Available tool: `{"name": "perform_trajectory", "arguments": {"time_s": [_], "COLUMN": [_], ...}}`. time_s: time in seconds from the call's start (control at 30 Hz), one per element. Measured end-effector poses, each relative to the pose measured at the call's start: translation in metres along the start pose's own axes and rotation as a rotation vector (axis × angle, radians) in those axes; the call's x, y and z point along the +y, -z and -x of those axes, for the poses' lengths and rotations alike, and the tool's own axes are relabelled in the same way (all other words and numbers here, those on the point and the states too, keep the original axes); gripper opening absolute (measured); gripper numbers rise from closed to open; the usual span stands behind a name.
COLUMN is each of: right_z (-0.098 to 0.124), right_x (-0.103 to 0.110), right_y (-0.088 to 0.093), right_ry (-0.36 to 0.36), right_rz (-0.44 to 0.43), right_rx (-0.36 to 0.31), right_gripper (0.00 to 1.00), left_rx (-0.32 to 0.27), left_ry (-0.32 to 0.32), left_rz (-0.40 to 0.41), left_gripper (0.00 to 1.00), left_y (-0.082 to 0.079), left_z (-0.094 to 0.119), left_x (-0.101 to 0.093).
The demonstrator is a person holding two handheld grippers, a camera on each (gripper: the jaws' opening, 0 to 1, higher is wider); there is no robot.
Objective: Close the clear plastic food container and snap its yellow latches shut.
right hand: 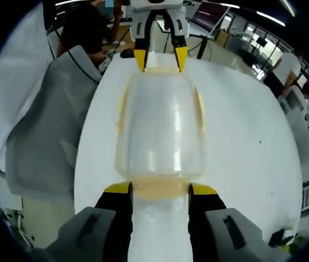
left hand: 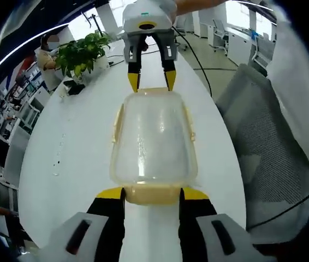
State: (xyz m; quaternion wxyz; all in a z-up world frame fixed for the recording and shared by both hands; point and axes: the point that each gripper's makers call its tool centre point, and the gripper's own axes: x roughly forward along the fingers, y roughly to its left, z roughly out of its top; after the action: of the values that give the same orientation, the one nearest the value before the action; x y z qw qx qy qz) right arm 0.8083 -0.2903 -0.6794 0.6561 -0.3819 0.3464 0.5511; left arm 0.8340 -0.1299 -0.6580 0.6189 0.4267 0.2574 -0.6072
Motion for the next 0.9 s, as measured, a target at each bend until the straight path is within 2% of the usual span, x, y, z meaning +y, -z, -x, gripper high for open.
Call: {"name": "perform_trajectory", "arguments": {"time_s": [0.4, 0.9], "right_z": [-0.002, -0.005], "right_x": [-0.001, -0.005], "right_y": [0.028, 0.048], "right_ry": [0.006, 0.019], "right_rz": [0.004, 0.008], "right_rx": [0.026, 0.043], "right_gripper": [0.36, 0.36], "left_rx": [-0.007, -0.024], "left_ry": [0.005, -0.012], "left_rz": [0.004, -0.008], "left_gripper": [0.32, 0.32], "left_y": [-0.013, -0.022], "left_z": [-0.028, -0.049], "left_x": [-0.001, 0.004]}}
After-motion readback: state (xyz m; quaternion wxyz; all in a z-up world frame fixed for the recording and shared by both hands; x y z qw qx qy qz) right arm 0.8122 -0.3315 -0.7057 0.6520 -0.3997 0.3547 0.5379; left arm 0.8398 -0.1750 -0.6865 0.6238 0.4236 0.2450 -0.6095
